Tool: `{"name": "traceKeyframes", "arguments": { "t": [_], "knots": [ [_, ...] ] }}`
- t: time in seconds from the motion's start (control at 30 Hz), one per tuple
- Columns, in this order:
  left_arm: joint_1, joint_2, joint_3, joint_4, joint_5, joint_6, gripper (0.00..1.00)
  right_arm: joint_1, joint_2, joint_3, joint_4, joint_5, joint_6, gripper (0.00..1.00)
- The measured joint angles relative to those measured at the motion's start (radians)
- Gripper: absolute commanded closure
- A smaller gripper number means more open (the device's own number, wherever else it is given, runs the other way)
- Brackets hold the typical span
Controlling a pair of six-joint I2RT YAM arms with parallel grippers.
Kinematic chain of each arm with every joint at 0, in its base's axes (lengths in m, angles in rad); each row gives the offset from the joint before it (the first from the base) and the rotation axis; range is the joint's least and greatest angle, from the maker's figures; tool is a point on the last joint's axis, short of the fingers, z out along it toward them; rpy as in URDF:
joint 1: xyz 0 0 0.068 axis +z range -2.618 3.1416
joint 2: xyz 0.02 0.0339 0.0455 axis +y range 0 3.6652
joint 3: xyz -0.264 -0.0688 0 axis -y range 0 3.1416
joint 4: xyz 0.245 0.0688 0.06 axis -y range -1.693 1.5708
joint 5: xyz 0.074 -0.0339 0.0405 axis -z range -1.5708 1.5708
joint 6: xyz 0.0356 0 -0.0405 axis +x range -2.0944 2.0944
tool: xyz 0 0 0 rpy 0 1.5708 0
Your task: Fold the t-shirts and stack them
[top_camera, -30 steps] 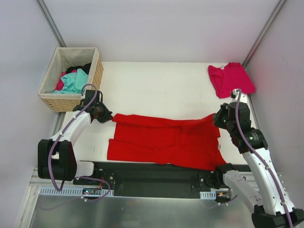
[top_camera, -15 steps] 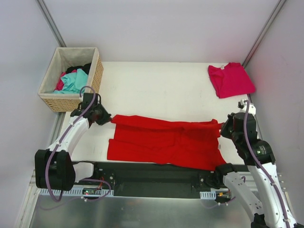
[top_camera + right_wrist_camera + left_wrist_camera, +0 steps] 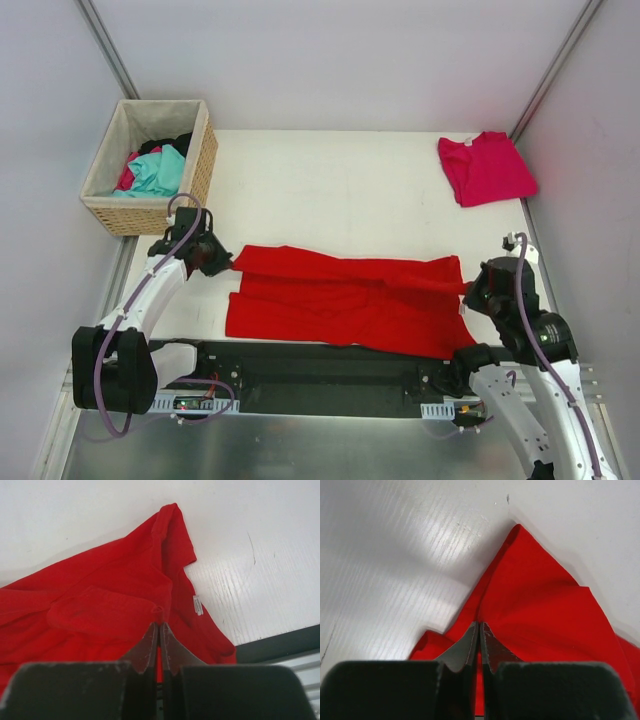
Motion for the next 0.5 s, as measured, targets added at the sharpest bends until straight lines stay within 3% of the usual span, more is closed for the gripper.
{"name": "traceKeyframes", "arguments": {
  "t": [0.5],
  "knots": [
    [0.0,-0.023,-0.004,-0.052,-0.002,0.004,1.0,0.002,-0.047,0.0,-0.152,-0.049,0.138,0.99]
  ]
}}
